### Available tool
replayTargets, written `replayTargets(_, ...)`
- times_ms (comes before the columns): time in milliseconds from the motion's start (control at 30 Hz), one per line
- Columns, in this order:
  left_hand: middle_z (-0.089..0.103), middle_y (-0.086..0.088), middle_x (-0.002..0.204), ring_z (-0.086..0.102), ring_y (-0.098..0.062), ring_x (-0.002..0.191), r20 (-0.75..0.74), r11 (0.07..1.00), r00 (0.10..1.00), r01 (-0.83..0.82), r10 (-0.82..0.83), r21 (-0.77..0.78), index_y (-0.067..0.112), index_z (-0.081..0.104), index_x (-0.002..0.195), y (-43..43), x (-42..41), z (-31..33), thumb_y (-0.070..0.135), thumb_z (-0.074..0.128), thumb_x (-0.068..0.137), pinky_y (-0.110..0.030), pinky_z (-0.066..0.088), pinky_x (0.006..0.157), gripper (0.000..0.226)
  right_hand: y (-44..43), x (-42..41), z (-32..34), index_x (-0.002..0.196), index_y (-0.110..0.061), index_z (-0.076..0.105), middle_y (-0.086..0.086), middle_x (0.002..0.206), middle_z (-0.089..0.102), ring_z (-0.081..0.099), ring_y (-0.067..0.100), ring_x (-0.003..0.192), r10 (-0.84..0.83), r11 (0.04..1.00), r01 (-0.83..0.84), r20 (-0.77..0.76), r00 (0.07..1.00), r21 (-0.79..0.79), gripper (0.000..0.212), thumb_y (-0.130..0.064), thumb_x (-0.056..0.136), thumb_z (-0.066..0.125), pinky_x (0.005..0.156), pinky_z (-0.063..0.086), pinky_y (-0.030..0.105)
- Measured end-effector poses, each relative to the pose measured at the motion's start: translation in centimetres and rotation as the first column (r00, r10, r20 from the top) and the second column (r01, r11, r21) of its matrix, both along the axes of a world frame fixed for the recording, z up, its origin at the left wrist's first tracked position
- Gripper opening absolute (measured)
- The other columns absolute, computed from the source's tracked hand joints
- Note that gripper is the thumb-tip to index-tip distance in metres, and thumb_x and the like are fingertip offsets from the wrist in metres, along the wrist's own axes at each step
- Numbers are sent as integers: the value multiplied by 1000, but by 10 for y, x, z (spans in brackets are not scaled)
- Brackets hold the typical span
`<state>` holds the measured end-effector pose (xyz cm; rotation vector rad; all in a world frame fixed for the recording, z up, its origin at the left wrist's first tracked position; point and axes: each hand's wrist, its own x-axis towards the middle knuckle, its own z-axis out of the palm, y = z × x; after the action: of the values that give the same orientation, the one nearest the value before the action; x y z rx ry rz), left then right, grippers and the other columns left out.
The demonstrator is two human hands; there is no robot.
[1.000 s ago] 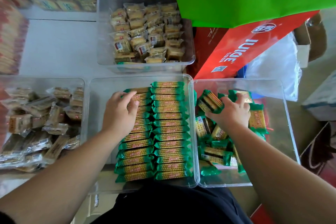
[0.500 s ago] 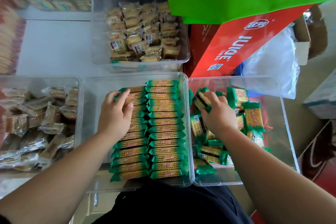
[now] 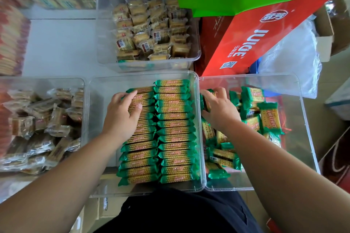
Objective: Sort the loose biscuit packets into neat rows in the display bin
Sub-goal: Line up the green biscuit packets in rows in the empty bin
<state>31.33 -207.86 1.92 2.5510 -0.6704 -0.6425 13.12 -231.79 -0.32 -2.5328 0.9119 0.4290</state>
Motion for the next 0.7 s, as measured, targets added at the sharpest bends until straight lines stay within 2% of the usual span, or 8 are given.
replayTargets(167, 41, -5, 146, 40, -24, 136, -6, 1000, 1000, -2, 2, 3, 24, 45, 152, -2, 0, 2, 39, 49, 105, -31, 31, 104, 50, -2, -8, 1, 132, -40, 40, 3, 150, 19, 57, 36, 111, 88, 994, -86, -23, 996, 66, 73, -41, 72, 82, 74, 53, 37)
replayTargets(267, 40, -5, 147, 39, -23, 137, -9, 1000, 1000, -2, 2, 14, 25, 44, 153, -2, -1, 2, 40, 48, 105, -32, 31, 104, 50, 1, -22, -3, 131, -43, 38, -5, 160, 2, 47, 38, 129, 106, 976, -104, 0, 994, 191, 78, -49, 68, 84, 90, 53, 44)
replayTargets(367, 40, -5, 148, 39, -23, 137, -13, 1000, 1000, -4, 4, 8, 25, 43, 153, -2, -1, 3, 41, 49, 105, -35, 32, 107, 51, 2, -31, -3, 121, -44, 50, -16, 164, -4, 34, 35, 143, 13, 942, -30, 53, 998, 333, 49, -47, 79, 76, 104, 47, 48)
replayTargets(433, 40, -4, 148, 39, -23, 137, -9, 1000, 1000, -6, 6, 9, 26, 44, 153, -1, -1, 3, 41, 49, 104, -36, 33, 109, 51, 3, -33, -2, 108, -37, 60, -12, 166, 5, 37, 31, 142, -64, 946, 22, 118, 991, 323, 21, -45, 90, 68, 105, 44, 46)
replayTargets(500, 40, -4, 148, 39, -23, 137, -3, 1000, 1000, -11, 11, 7, 26, 44, 153, -1, -1, 2, 41, 49, 105, -36, 33, 108, 50, 4, -32, -2, 99, -30, 64, -5, 165, 14, 41, 31, 140, -83, 962, 37, 161, 983, 270, 17, -46, 94, 64, 103, 44, 44)
replayTargets(567, 41, -4, 148, 40, -22, 137, 10, 1000, 1000, -14, 14, 0, 25, 44, 153, -1, -2, 0, 39, 47, 106, -33, 31, 107, 49, 6, -27, -3, 88, -27, 62, -1, 164, 19, 54, 32, 127, -89, 973, 55, 146, 985, 226, 19, -44, 92, 69, 93, 51, 40)
replayTargets(633, 41, -4, 148, 40, -22, 136, 14, 1000, 1000, -20, 20, -12, 24, 44, 154, 0, -2, -1, 36, 44, 107, -29, 29, 105, 48, 5, -20, -4, 79, -26, 55, 0, 162, 21, 67, 26, 94, -96, 982, 79, 92, 991, 174, 29, -44, 84, 77, 75, 55, 35)
replayTargets(700, 42, -4, 147, 41, -22, 135, 13, 1000, 1000, -16, 16, -27, 24, 44, 154, 1, -2, -3, 33, 43, 108, -28, 29, 104, 46, 6, -15, -3, 78, -23, 50, 2, 160, 21, 61, 17, 69, -136, 980, 132, 18, 990, 149, 36, -41, 77, 81, 61, 48, 31)
